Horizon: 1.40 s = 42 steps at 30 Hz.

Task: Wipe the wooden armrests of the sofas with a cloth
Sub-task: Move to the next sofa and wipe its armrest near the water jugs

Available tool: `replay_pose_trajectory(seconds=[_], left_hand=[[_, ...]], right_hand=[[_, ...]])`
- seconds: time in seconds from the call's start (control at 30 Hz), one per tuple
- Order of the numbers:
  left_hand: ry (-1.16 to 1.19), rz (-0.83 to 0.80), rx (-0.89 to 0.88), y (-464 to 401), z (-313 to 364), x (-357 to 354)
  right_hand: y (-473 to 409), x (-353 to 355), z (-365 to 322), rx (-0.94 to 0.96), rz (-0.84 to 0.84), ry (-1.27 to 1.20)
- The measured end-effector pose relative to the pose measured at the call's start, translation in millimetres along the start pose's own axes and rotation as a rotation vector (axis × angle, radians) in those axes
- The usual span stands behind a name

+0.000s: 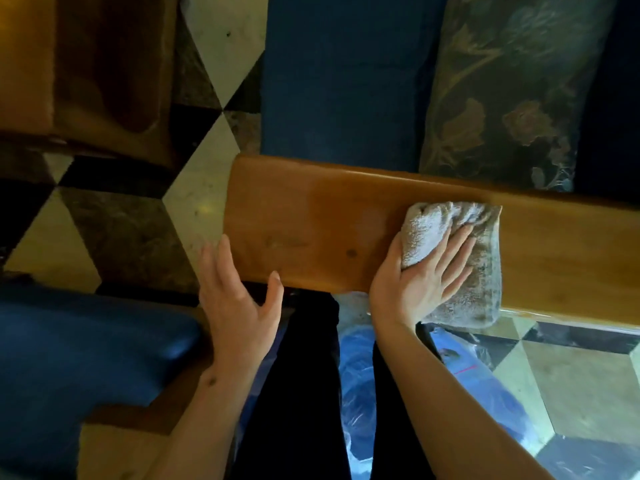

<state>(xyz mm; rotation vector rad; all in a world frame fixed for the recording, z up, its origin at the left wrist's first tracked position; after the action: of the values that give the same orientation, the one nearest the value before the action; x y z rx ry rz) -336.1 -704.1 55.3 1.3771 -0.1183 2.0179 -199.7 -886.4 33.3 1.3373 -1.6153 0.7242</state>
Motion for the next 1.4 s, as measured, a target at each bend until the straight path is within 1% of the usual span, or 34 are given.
replay_pose_trajectory(seconds=[0.1, 0.2, 0.27, 0.3, 0.33, 0.43, 0.53, 0.57, 0.6, 0.63, 0.67, 0.7, 0.73, 0.8, 0.83, 0.87, 0.97, 1.0, 1.17, 1.27, 1.3, 1.33, 1.4], left_hand=[[0.060, -0.059, -0.013, -11.9, -17.4, 0.3], [0.096, -0.132, -0.029, -19.9, -16.8, -4.1], [0.157, -0.139, 0.010, -24.5, -17.6, -3.5], [0.201, -0.130, 0.051, -26.6, -18.6, -2.2], [0.254, -0.121, 0.091, -28.9, -18.7, -0.5], [0.481, -0.110, 0.203, -34.2, -23.6, 4.6], [0.795, -0.071, 0.415, -37.0, -27.7, 10.8], [0.887, -0.039, 0.477, -37.3, -26.9, 14.6], [0.903, 0.006, 0.519, -38.2, -26.9, 17.1], [0.837, 0.032, 0.535, -39.3, -26.6, 17.8], [0.792, 0.024, 0.547, -37.0, -23.7, 18.7], [0.702, 0.007, 0.514, -31.4, -19.7, 19.7], [0.575, -0.001, 0.435, -23.8, -14.4, 21.0], [0.184, 0.035, 0.207, -8.3, 4.6, 14.5], [0.057, 0.062, 0.107, -2.1, 15.4, 8.6], [-0.007, 0.065, 0.037, 3.6, 27.0, 2.4], [-0.051, 0.001, -0.061, 17.0, 65.5, -22.3], [-0.056, -0.013, -0.067, 18.7, 73.1, -26.5], [-0.137, -0.033, -0.183, 36.8, 149.5, -68.9], [-0.182, -0.105, -0.296, 61.6, 197.2, -106.6], [-0.187, -0.112, -0.315, 64.0, 201.5, -107.1], [-0.191, -0.152, -0.364, 74.2, 224.0, -125.7], [-0.186, -0.208, -0.413, 83.0, 253.0, -146.4]], right_hand=[[19.9, -18.4, -33.1, 0.071, -0.019, 0.024], [20.8, -27.5, -49.3, 0.101, -0.018, 0.064], [24.7, -33.6, -60.5, 0.167, -0.041, 0.087], [27.6, -37.2, -68.1, 0.234, -0.062, 0.095], [30.5, -41.5, -77.0, 0.326, -0.095, 0.101], [46.2, -58.0, -106.2, 0.731, -0.270, 0.151], [49.6, -64.5, -118.0, 1.092, -0.459, 0.229], [48.3, -63.7, -117.0, 1.264, -0.539, 0.238], [45.2, -61.0, -112.7, 1.468, -0.622, 0.239], [41.3, -57.1, -105.7, 1.657, -0.707, 0.253], [35.7, -53.3, -96.9, 1.802, -0.775, 0.270], [28.3, -49.3, -86.9, 1.889, -0.813, 0.277], [21.6, -46.5, -77.0, 1.929, -0.820, 0.271], [7.5, -38.4, -55.5, 1.925, -0.812, 0.233], [2.0, -34.3, -45.3, 1.912, -0.802, 0.214], [-2.9, -29.8, -34.7, 1.890, -0.786, 0.192], [-23.5, -12.6, -6.3, 1.777, -0.745, 0.116], [-27.7, -9.4, -0.7, 1.750, -0.731, 0.110], [-75.4, 28.1, 58.6, 1.553, -0.669, 0.075], [-109.9, 54.0, 102.1, 1.480, -0.636, 0.070], [-113.8, 55.6, 104.5, 1.480, -0.640, 0.077], [-130.5, 68.4, 129.5, 1.439, -0.627, 0.087], [-151.7, 84.9, 156.0, 1.390, -0.592, 0.089]])
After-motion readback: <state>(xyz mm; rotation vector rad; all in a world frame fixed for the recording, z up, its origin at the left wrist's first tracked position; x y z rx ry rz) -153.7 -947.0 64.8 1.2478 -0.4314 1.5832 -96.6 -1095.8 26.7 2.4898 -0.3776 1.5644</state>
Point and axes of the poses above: each hand's wrist, its own y-axis away from the middle knuckle, its own x-axis out of the back of the hand, z = x × y, the point moved 3 cm from there along -y, towards the middle knuckle, and after that the axes turned 3 degrees about x, right-handed, at the moved point
